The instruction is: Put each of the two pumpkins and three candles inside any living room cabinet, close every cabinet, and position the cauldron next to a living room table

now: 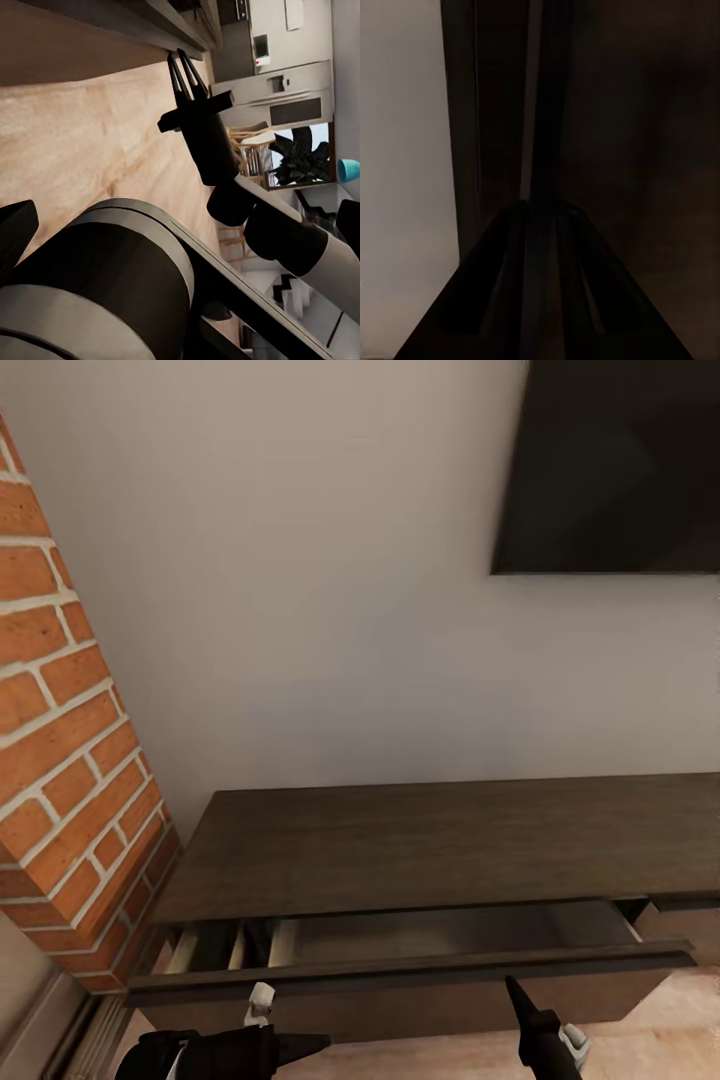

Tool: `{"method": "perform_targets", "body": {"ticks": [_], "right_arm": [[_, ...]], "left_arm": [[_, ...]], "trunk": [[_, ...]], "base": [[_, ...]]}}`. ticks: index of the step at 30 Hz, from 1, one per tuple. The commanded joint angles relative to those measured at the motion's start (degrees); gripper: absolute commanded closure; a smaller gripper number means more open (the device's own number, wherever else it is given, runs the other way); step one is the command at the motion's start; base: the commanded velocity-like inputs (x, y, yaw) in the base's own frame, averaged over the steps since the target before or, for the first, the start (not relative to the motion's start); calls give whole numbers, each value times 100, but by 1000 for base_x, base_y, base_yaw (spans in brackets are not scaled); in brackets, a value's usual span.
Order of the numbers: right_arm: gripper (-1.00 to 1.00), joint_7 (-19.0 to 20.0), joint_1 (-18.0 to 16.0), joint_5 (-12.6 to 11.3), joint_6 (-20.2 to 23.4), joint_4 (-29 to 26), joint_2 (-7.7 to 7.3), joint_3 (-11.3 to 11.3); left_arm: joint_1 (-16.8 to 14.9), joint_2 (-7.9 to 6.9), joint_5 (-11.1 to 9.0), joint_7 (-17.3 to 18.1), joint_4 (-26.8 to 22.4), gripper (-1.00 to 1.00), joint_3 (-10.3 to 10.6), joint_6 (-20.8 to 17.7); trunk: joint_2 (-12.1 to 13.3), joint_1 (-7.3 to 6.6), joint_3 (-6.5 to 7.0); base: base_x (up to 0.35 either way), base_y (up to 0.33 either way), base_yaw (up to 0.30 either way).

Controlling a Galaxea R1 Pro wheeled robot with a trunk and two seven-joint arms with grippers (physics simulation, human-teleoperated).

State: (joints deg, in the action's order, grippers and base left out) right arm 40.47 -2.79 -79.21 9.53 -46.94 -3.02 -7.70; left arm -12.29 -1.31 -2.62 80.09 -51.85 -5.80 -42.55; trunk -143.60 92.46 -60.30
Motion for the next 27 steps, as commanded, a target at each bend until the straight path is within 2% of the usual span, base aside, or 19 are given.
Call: {"method": "perform_targets", "body": {"ticks": [1, 7, 27], "right_arm": [[100, 54, -2, -68, 91, -202, 1, 15], [100, 49, -2, -68, 98, -202, 3, 15], [100, 32, -2, -59, 145, -202, -10, 15]], "left_arm": [[-2, -1, -10, 15, 0, -100, 0, -60], [0, -1, -10, 15, 0, -100, 0, -60], [7, -1, -10, 15, 0, -100, 0, -60]], "trunk": [[-3, -4, -5], [-3, -4, -5], [-3, -4, -5]], "base": [[-183, 0, 0], [-186, 0, 0], [-88, 0, 0]]}}
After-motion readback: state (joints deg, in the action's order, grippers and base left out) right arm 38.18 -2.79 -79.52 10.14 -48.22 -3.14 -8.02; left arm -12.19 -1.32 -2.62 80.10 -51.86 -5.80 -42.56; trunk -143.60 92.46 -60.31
